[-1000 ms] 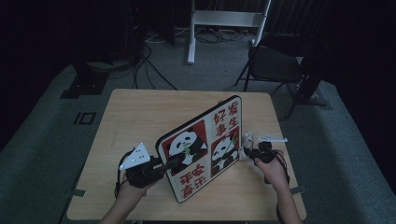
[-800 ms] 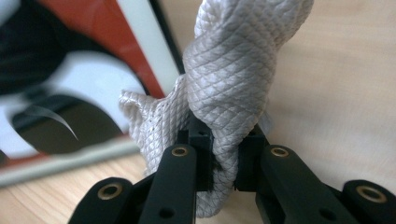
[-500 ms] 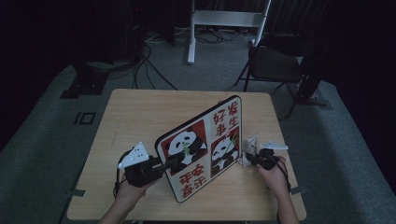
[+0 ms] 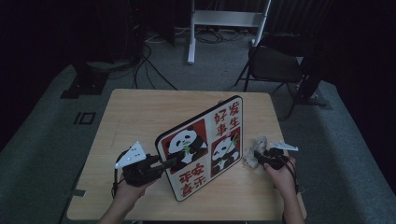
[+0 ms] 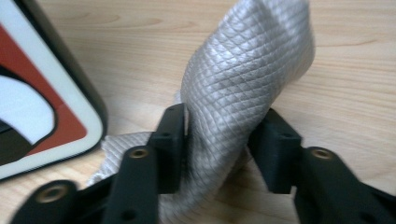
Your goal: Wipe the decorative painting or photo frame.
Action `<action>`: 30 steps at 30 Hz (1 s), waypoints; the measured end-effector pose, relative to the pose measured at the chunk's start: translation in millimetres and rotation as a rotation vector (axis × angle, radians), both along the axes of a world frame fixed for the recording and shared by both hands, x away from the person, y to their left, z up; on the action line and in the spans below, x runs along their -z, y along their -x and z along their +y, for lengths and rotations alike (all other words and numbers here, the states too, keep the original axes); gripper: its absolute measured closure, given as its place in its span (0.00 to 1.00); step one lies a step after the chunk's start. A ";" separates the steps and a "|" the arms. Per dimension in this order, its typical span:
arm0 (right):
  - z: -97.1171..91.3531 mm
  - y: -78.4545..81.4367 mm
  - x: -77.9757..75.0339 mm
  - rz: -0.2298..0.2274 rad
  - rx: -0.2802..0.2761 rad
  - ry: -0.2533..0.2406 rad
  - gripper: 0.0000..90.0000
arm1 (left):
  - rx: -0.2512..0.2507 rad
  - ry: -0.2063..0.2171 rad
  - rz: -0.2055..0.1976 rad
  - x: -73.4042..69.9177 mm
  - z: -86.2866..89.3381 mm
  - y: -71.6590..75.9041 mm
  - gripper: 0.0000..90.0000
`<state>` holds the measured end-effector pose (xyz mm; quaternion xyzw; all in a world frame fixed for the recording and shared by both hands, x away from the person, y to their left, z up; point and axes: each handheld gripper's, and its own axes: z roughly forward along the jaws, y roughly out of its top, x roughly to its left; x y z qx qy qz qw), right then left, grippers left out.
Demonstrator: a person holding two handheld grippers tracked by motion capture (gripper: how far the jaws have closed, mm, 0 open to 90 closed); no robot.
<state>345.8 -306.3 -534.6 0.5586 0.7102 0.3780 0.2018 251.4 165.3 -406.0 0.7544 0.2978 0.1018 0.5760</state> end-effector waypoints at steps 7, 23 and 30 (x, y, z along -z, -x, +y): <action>-11.5 5.3 -7.0 -0.054 0.034 0.007 0.44 | -0.009 0.000 0.023 2.1 3.8 0.6 0.67; -23.9 28.4 -13.9 -0.122 0.059 -0.019 0.34 | -0.053 -0.025 0.027 8.1 16.3 4.3 0.52; -21.0 41.8 -9.8 -0.121 0.044 -0.025 0.33 | -0.086 -0.021 0.028 14.7 26.7 7.4 0.43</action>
